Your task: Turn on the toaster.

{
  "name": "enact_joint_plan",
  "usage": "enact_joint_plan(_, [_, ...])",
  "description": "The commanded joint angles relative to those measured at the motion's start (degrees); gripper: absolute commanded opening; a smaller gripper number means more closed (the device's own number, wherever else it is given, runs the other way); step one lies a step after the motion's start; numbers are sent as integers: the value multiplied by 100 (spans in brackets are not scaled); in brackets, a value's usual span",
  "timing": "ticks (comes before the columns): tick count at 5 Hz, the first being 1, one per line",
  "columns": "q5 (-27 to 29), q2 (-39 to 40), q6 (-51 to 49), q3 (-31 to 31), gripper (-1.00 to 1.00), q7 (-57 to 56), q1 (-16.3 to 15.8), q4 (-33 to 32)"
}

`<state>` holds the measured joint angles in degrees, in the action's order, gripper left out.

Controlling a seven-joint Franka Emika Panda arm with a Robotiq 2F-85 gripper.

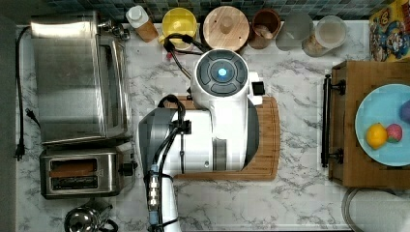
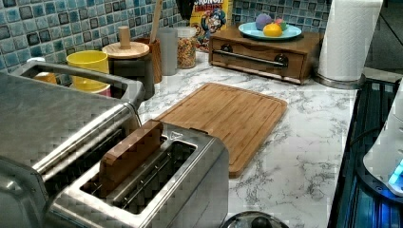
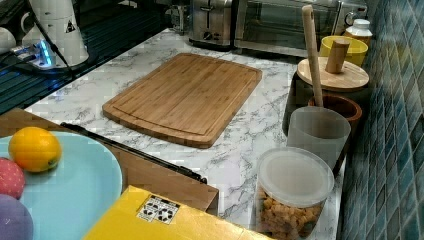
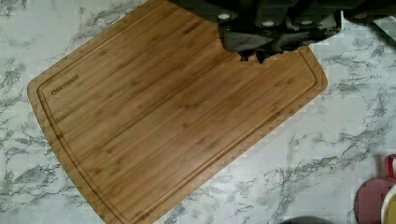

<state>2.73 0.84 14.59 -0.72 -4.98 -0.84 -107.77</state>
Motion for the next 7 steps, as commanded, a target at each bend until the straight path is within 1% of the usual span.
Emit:
enact_joint_plan(1, [0, -2, 27, -102, -100, -113, 97, -12])
enact_joint_plan(2, [155, -292, 426, -187, -100, -503, -136, -460])
enact_joint_plan(3, [469, -439, 560, -352, -100, -1084, -290, -717])
enact_joint_plan(4, [535, -433, 632, -521, -100, -1257, -488, -913])
enact_joint_plan(5, [586, -658, 702, -744, -100, -1374, -606, -1232])
enact_joint_plan(6, [912, -905, 784, -942, -100, -1712, -608, -1579])
enact_joint_plan(7, [1041, -1239, 1076, -1153, -100, -1967, -673, -1903])
